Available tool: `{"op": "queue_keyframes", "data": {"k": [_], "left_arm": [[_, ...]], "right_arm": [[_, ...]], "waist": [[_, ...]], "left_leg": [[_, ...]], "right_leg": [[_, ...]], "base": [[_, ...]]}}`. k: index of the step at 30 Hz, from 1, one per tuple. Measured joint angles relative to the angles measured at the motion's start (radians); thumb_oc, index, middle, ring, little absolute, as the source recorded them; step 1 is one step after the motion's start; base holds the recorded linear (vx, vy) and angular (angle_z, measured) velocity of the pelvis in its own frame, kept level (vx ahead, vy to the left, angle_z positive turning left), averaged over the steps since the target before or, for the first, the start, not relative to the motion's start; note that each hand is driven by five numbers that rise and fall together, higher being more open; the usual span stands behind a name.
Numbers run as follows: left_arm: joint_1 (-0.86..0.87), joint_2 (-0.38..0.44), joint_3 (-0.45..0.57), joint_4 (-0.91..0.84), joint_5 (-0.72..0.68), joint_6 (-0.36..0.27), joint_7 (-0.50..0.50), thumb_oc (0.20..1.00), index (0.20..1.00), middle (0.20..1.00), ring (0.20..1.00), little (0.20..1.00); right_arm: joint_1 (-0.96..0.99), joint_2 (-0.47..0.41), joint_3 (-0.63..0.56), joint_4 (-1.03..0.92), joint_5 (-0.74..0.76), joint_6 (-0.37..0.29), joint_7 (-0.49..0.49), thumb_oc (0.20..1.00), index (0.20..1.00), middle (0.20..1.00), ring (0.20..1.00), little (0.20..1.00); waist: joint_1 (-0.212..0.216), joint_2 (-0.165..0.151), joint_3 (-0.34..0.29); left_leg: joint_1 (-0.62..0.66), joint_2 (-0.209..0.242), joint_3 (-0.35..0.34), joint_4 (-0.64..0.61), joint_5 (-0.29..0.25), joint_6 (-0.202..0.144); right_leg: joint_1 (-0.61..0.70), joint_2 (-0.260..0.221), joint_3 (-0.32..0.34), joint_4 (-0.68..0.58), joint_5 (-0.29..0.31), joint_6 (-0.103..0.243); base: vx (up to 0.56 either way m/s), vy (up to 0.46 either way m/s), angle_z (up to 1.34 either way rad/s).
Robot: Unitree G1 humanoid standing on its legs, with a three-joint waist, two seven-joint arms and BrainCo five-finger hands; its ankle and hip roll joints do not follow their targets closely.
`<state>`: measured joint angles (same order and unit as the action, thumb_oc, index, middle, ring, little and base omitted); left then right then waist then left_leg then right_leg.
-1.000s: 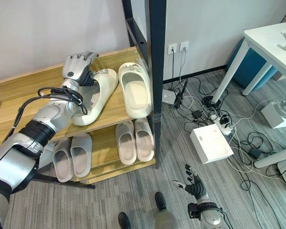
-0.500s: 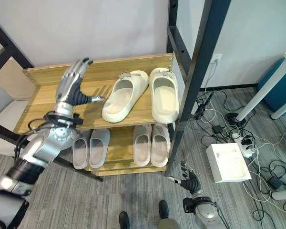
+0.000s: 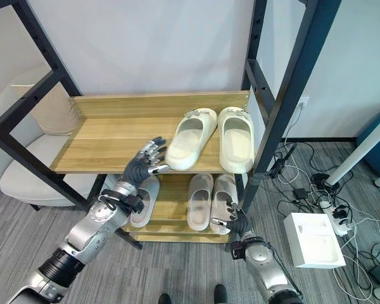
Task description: Arrange the slippers neatly on the shoe rack.
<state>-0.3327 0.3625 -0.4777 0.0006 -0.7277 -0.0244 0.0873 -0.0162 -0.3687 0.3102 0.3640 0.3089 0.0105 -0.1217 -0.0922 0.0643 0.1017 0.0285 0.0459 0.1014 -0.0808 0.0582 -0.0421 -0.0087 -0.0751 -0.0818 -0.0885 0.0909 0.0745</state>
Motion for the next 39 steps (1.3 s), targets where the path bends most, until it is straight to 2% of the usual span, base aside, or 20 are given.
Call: {"op": "queue_keyframes", "data": {"k": [2, 7, 10, 12, 13, 16, 18, 20, 21, 22, 23, 24, 26, 28, 30, 32, 34, 35, 39], "left_arm": [[-0.011, -0.059, 0.002, 0.016, -0.043, 0.006, 0.034, 1.000, 1.000, 1.000, 1.000, 1.000], [-0.023, -0.042, -0.006, 0.015, -0.117, 0.011, 0.035, 1.000, 1.000, 1.000, 1.000, 1.000], [-0.018, -0.026, -0.002, 0.013, -0.110, 0.013, 0.034, 1.000, 1.000, 1.000, 1.000, 1.000], [0.012, -0.017, 0.025, -0.004, -0.057, 0.013, 0.033, 1.000, 1.000, 1.000, 1.000, 1.000], [0.054, -0.012, 0.069, -0.033, 0.027, 0.014, 0.035, 1.000, 1.000, 1.000, 1.000, 1.000], [0.095, -0.016, 0.168, -0.036, 0.156, 0.008, 0.093, 1.000, 1.000, 1.000, 1.000, 1.000], [0.114, -0.013, 0.224, -0.055, 0.205, -0.013, 0.125, 1.000, 1.000, 1.000, 1.000, 1.000], [0.182, 0.009, 0.247, -0.188, 0.205, -0.032, 0.126, 1.000, 1.000, 1.000, 1.000, 1.000], [0.209, 0.025, 0.244, -0.254, 0.202, -0.038, 0.111, 1.000, 1.000, 1.000, 1.000, 1.000], [0.260, 0.056, 0.238, -0.382, 0.186, -0.069, 0.051, 1.000, 1.000, 1.000, 1.000, 1.000], [0.272, 0.069, 0.217, -0.432, 0.175, -0.089, 0.010, 1.000, 1.000, 1.000, 1.000, 1.000], [0.267, 0.086, 0.181, -0.450, 0.139, -0.098, -0.057, 1.000, 1.000, 1.000, 1.000, 1.000], [0.254, 0.159, 0.062, -0.474, 0.101, -0.094, -0.130, 1.000, 1.000, 1.000, 1.000, 1.000], [0.247, 0.179, -0.066, -0.418, 0.088, -0.088, -0.241, 1.000, 1.000, 1.000, 1.000, 1.000], [0.252, 0.191, -0.129, -0.328, 0.092, -0.049, -0.294, 1.000, 1.000, 1.000, 1.000, 1.000], [0.237, 0.241, -0.213, -0.237, 0.144, -0.040, -0.349, 1.000, 1.000, 1.000, 1.000, 1.000], [0.243, 0.249, -0.256, -0.146, 0.204, -0.021, -0.389, 1.000, 1.000, 1.000, 1.000, 1.000], [0.265, 0.208, -0.247, -0.022, 0.257, -0.019, -0.402, 1.000, 1.000, 1.000, 1.000, 1.000], [0.408, 0.136, -0.137, 0.195, 0.407, -0.016, -0.381, 1.000, 1.000, 1.000, 1.000, 1.000]], "right_arm": [[0.004, -0.001, 0.033, 0.000, 0.008, 0.001, 0.001, 1.000, 1.000, 1.000, 1.000, 1.000], [0.009, 0.001, 0.033, 0.000, 0.013, 0.002, -0.008, 1.000, 1.000, 1.000, 1.000, 1.000], [0.014, 0.001, 0.032, -0.001, 0.017, 0.001, -0.008, 1.000, 1.000, 1.000, 1.000, 1.000], [0.026, 0.001, 0.026, -0.002, 0.017, 0.000, -0.009, 1.000, 1.000, 1.000, 1.000, 1.000], [0.042, 0.002, 0.023, -0.005, 0.017, -0.002, -0.014, 1.000, 1.000, 1.000, 1.000, 1.000], [0.052, 0.005, 0.022, -0.007, 0.016, -0.007, -0.030, 1.000, 1.000, 1.000, 1.000, 1.000], [0.054, 0.005, 0.021, -0.009, 0.015, -0.016, -0.032, 1.000, 1.000, 1.000, 1.000, 1.000], [0.064, 0.006, 0.021, -0.015, 0.013, -0.029, -0.032, 1.000, 1.000, 1.000, 1.000, 1.000], [0.072, 0.005, 0.021, -0.019, 0.013, -0.033, -0.030, 1.000, 1.000, 1.000, 1.000, 1.000], [0.085, 0.005, 0.022, -0.017, 0.014, -0.039, -0.022, 1.000, 1.000, 1.000, 1.000, 1.000], [0.096, 0.005, 0.021, -0.015, 0.014, -0.045, -0.018, 1.000, 1.000, 1.000, 1.000, 1.000], [0.090, 0.010, 0.022, 0.009, 0.015, -0.051, -0.001, 1.000, 1.000, 1.000, 1.000, 1.000], [0.070, 0.017, 0.024, 0.072, 0.015, -0.056, 0.013, 1.000, 1.000, 1.000, 1.000, 1.000], [0.186, 0.015, -0.015, -0.010, -0.035, -0.079, 0.064, 1.000, 1.000, 1.000, 1.000, 1.000], [0.233, 0.004, -0.005, -0.015, -0.038, -0.083, 0.103, 1.000, 1.000, 1.000, 1.000, 1.000], [0.234, -0.006, -0.006, 0.005, -0.053, -0.078, 0.114, 1.000, 1.000, 1.000, 1.000, 1.000], [0.229, -0.015, -0.006, 0.004, -0.053, -0.077, 0.119, 1.000, 1.000, 1.000, 1.000, 1.000], [0.215, -0.016, -0.006, -0.001, -0.053, -0.074, 0.127, 1.000, 1.000, 1.000, 1.000, 1.000], [0.194, -0.016, -0.009, -0.028, -0.053, -0.072, 0.131, 1.000, 1.000, 1.000, 1.000, 1.000]], "waist": [[-0.006, -0.005, -0.005], [-0.001, -0.006, -0.006], [-0.001, -0.006, -0.006], [0.000, -0.007, -0.007], [0.000, -0.007, -0.007], [0.006, -0.008, -0.006], [0.015, -0.010, -0.005], [0.025, -0.014, -0.003], [0.027, -0.017, -0.002], [0.040, -0.020, 0.000], [0.048, -0.022, 0.000], [0.055, -0.022, 0.000], [0.064, -0.025, 0.000], [0.058, -0.021, 0.001], [0.038, -0.023, 0.002], [0.002, -0.024, 0.003], [-0.006, -0.020, 0.001], [-0.005, -0.017, 0.000], [-0.004, -0.016, 0.000]], "left_leg": [[0.000, 0.000, 0.014, 0.000, -0.001, 0.002], [0.001, 0.000, 0.018, 0.000, -0.001, 0.002], [0.003, 0.000, 0.019, 0.000, -0.001, 0.002], [0.006, 0.002, 0.019, 0.000, -0.001, 0.002], [0.006, 0.003, 0.019, 0.000, -0.001, 0.003], [0.006, 0.003, 0.014, 0.000, -0.001, 0.003], [0.004, 0.004, 0.005, 0.000, -0.001, 0.003], [0.002, 0.003, -0.004, 0.000, -0.001, 0.003], [0.001, 0.003, -0.007, 0.000, -0.001, 0.003], [0.002, 0.002, -0.010, 0.000, -0.001, 0.003], [0.004, 0.001, -0.010, 0.000, -0.001, 0.003], [0.006, 0.001, -0.011, 0.000, -0.001, 0.003], [0.004, 0.000, -0.013, 0.000, -0.001, 0.003], [0.003, -0.002, -0.011, 0.000, -0.002, 0.003], [0.001, 0.000, -0.006, -0.005, -0.005, 0.005], [0.003, 0.001, -0.004, -0.007, -0.005, 0.005], [0.006, 0.002, 0.000, -0.007, -0.005, 0.004], [0.007, 0.002, 0.001, -0.007, -0.005, 0.004], [0.009, 0.003, 0.002, -0.007, -0.006, 0.005]], "right_leg": [[-0.005, -0.001, 0.007, 0.000, 0.002, 0.001], [-0.004, -0.001, 0.010, 0.000, 0.004, 0.002], [0.001, -0.001, 0.012, 0.000, 0.004, 0.002], [0.005, 0.001, 0.014, 0.000, 0.005, 0.001], [0.005, 0.002, 0.014, 0.000, 0.005, 0.001], [0.008, 0.002, 0.008, 0.000, 0.005, 0.001], [0.010, 0.002, 0.000, 0.000, 0.004, 0.001], [0.012, 0.002, -0.004, 0.000, 0.003, 0.000], [0.012, 0.002, -0.006, 0.000, 0.002, 0.000], [0.014, 0.001, -0.009, 0.000, 0.002, 0.000], [0.017, 0.000, -0.010, 0.000, 0.002, 0.000], [0.022, -0.002, -0.016, 0.000, 0.002, 0.000], [0.022, -0.002, -0.023, 0.000, 0.000, 0.000], [0.013, -0.003, -0.014, 0.000, -0.006, 0.006], [0.013, -0.001, -0.009, 0.000, -0.004, 0.003], [0.012, 0.000, -0.007, 0.000, -0.003, 0.002], [0.013, 0.001, -0.003, 0.000, -0.003, 0.002], [0.013, 0.001, -0.002, 0.000, -0.003, 0.002], [0.012, 0.002, 0.000, 0.000, -0.005, 0.001]], "base": [[0.01, -0.009, -0.13], [0.00, -0.002, -0.01], [0.00, -0.012, -0.03], [0.01, -0.015, -0.05], [0.00, 0.000, 0.00], [0.00, -0.010, 0.05], [0.00, -0.007, 0.11], [0.01, 0.002, 0.11], [0.01, 0.002, 0.11], [0.02, 0.013, 0.08], [0.01, 0.015, 0.12], [0.02, 0.037, 0.08], [-0.01, 0.035, 0.07], [-0.01, 0.009, -0.03], [0.00, 0.009, -0.18], [0.01, 0.014, -0.06], [0.01, 0.009, -0.06], [0.00, 0.000, 0.00], [0.00, 0.000, 0.00]]}}
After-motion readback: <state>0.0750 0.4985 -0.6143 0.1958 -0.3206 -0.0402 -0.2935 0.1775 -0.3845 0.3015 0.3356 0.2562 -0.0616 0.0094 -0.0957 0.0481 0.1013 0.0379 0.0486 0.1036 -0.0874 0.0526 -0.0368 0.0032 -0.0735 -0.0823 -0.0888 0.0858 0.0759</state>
